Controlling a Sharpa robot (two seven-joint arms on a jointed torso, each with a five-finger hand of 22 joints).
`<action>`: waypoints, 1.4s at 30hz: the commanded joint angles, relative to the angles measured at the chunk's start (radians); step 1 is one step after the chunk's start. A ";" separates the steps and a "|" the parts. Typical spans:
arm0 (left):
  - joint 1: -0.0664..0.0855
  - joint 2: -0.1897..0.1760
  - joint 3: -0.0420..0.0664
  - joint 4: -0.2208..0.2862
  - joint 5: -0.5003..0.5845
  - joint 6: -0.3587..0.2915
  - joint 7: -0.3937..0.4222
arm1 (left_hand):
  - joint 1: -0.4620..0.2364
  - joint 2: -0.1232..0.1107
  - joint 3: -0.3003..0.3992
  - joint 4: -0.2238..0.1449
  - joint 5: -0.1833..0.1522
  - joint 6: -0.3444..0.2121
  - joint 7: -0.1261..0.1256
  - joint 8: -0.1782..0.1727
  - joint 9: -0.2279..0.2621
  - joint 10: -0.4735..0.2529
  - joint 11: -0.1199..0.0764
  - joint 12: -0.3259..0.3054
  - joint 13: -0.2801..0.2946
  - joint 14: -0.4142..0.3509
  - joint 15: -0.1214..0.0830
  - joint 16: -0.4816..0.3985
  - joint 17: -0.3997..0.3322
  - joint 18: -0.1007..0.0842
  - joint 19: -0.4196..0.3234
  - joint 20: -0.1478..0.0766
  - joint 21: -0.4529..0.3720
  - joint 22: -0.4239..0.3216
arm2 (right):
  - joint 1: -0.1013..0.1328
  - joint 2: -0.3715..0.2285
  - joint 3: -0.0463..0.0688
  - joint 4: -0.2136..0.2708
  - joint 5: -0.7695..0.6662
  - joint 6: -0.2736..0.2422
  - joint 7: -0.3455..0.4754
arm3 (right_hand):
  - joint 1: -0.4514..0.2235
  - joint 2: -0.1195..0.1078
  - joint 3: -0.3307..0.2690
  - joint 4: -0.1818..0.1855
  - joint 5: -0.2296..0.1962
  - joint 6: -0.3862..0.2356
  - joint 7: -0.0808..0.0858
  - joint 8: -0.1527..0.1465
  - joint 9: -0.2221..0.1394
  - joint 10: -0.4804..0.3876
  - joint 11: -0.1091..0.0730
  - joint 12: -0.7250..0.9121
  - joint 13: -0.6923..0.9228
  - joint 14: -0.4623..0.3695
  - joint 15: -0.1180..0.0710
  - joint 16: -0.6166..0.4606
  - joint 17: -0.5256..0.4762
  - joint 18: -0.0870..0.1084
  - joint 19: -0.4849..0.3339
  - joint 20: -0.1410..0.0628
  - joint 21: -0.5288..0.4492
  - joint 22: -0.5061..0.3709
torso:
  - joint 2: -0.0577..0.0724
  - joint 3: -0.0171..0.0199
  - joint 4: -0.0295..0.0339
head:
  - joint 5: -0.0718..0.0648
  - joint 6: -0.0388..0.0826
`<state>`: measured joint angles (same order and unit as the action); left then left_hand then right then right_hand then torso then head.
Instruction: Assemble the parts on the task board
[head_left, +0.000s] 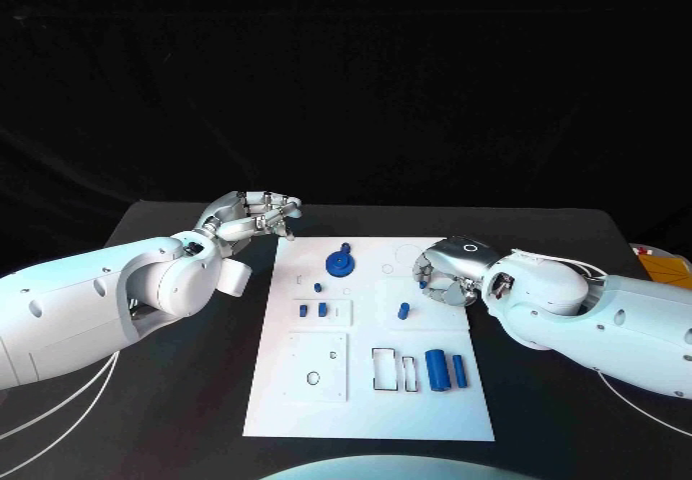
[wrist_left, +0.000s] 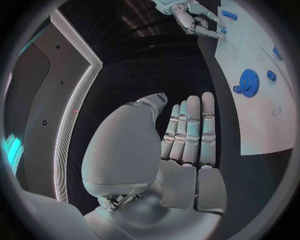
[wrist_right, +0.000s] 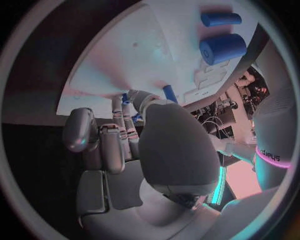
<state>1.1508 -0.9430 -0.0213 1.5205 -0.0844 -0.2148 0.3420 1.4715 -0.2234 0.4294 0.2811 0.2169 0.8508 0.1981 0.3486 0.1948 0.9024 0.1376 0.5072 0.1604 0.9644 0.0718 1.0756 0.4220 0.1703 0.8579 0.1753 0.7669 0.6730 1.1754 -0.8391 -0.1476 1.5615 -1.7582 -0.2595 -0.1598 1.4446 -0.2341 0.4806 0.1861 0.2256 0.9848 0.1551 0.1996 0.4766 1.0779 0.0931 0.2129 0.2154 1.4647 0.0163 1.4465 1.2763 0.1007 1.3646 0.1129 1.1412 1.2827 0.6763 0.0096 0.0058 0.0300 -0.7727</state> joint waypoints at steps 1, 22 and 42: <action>0.000 0.000 0.001 0.005 0.018 -0.002 0.011 | 0.001 0.006 0.005 0.001 0.003 -0.005 0.003 0.004 0.002 0.006 -0.001 0.006 0.001 0.003 -0.001 -0.001 -0.001 0.014 0.008 -0.002 -0.005 -0.001 | -0.008 0.005 -0.002 -0.005 -0.031 0.016 -0.017 | -0.003 0.015 0.014 -0.005 -0.010 0.014 0.000 0.002 0.001 0.018 -0.001 -0.006 -0.008 0.045 -0.004 0.007 0.003 -0.010 0.011 -0.001 0.011 0.008 | 0.001 0.0008 -0.0001 | 0.001 -0.004; 0.001 -0.001 0.001 0.008 0.019 0.000 -0.011 | 0.007 0.001 0.009 -0.001 0.003 -0.011 0.006 0.002 0.002 -0.003 0.001 0.010 0.001 0.013 -0.001 0.011 0.003 0.013 0.024 -0.005 -0.003 -0.001 | -0.032 0.026 -0.003 -0.012 -0.083 0.007 -0.068 | 0.009 0.050 0.095 -0.115 -0.051 0.079 -0.019 0.028 0.016 0.115 -0.028 -0.004 -0.020 0.048 -0.028 0.011 0.013 -0.018 0.028 -0.021 0.057 0.051 | -0.002 0.0003 -0.0007 | 0.000 -0.011; 0.001 0.003 0.001 0.002 0.019 0.001 -0.021 | 0.008 0.000 0.011 -0.001 0.003 -0.017 0.008 -0.001 0.001 -0.009 0.004 0.010 0.000 0.006 0.001 0.009 0.002 0.012 0.022 -0.004 -0.006 -0.002 | -0.011 -0.016 0.007 0.063 -0.060 -0.107 -0.066 | 0.002 0.050 0.100 -0.126 -0.050 0.083 -0.019 0.028 0.017 0.120 -0.029 -0.006 -0.020 0.049 -0.028 0.013 0.018 -0.021 0.034 -0.022 0.070 0.061 | -0.003 -0.0003 0.0002 | -0.003 -0.003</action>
<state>1.1509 -0.9422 -0.0214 1.5223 -0.0719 -0.2174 0.3199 1.4715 -0.2235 0.4348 0.2814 0.2169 0.8400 0.2089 0.3486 0.1956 0.8989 0.1412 0.5119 0.1606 0.9775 0.0698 1.0834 0.4238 0.1703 0.8775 0.1698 0.7669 0.6722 1.1611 -0.8542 -0.1415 1.6172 -1.8258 -0.3382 -0.2245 1.4514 -0.1879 0.5794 0.0673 0.1728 1.0622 0.1383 0.2237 0.4927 1.1717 0.0852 0.2069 0.1929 1.4682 -0.0057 1.4542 1.2935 0.1006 1.3913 0.0930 1.2053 1.3078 0.6737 0.0090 0.0055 0.0270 -0.7778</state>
